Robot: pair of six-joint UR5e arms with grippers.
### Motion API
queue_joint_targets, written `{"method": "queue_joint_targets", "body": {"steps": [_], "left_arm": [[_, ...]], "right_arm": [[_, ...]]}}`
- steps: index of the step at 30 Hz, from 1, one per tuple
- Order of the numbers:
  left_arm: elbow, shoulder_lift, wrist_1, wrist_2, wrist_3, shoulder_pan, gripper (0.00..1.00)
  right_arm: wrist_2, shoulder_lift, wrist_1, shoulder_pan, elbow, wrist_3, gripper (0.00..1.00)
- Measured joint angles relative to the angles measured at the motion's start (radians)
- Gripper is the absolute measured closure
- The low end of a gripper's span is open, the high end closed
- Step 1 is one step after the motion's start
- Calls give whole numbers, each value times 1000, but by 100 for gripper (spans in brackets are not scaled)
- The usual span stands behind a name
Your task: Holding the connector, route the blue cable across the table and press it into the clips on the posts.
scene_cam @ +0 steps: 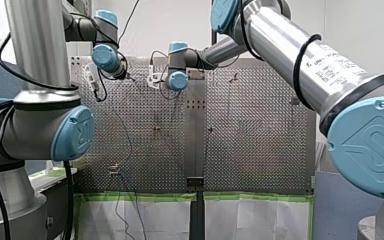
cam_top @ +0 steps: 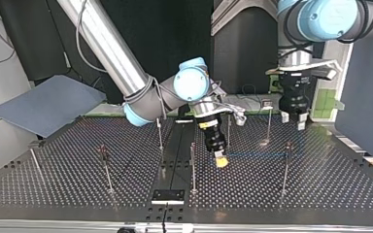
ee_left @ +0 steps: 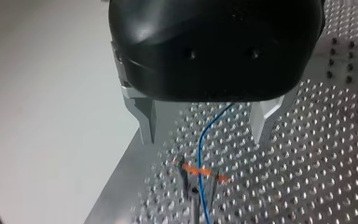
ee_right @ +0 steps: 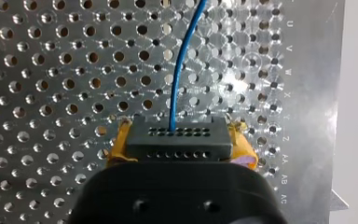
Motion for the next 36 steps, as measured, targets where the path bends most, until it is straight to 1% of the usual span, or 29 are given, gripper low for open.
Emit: {"method": "queue_joint_targets", "body": {"steps": [6, 10, 13, 16, 22, 30, 36], "left_arm": [[2, -34, 9, 46, 51, -11, 0], [7, -68, 8, 54, 86, -17, 0], [13, -89, 21, 55, 113, -17, 0], [23, -83, 37, 57, 137, -14, 0], [57, -50, 67, 76, 175, -17, 0], [85, -93, 54, 73, 234, -28, 0], [108, -101, 48, 64, 242, -28, 0]], "right_arm": [[1, 0, 1, -2, 0, 0, 100], [2, 0, 2, -2, 0, 0, 100], [2, 0, 2, -3, 0, 0, 100], [2, 1, 2, -3, 0, 0, 100], [2, 1, 2, -3, 0, 0, 100], [2, 1, 2, -3, 0, 0, 100], [2, 1, 2, -4, 0, 0, 100]]}}
